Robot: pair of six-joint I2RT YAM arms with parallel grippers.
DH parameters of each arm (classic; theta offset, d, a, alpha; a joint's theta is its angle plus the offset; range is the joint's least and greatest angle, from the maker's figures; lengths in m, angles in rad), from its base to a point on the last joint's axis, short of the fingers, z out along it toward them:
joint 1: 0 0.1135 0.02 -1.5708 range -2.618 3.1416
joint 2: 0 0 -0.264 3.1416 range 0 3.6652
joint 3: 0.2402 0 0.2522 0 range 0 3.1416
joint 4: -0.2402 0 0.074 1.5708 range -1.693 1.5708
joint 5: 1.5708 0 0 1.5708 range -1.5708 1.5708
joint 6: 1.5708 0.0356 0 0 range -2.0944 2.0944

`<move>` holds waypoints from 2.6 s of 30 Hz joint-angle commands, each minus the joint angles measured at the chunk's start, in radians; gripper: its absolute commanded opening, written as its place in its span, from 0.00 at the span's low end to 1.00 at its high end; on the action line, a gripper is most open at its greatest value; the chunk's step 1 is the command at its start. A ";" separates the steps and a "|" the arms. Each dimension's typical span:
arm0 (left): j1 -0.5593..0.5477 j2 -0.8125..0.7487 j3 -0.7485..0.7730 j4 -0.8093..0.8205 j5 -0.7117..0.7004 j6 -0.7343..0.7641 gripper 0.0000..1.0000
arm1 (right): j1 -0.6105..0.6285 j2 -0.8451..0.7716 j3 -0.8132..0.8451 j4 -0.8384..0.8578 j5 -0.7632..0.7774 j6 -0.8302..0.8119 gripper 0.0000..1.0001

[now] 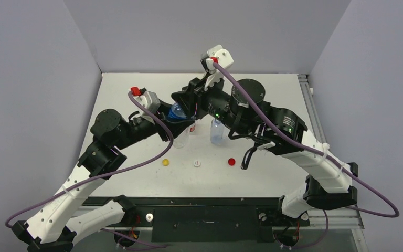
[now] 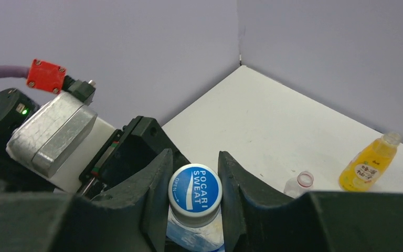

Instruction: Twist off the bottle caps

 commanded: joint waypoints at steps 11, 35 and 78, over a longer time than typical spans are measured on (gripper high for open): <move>0.002 0.008 0.017 0.070 0.442 -0.227 0.24 | -0.128 -0.273 -0.209 0.248 -0.541 -0.110 0.00; 0.009 -0.058 -0.052 0.050 0.481 -0.156 0.30 | -0.695 -0.483 -0.846 0.134 -0.120 0.204 0.00; 0.000 -0.104 -0.113 -0.013 0.339 0.020 0.46 | -0.719 -0.315 -1.412 0.453 -0.058 0.476 0.67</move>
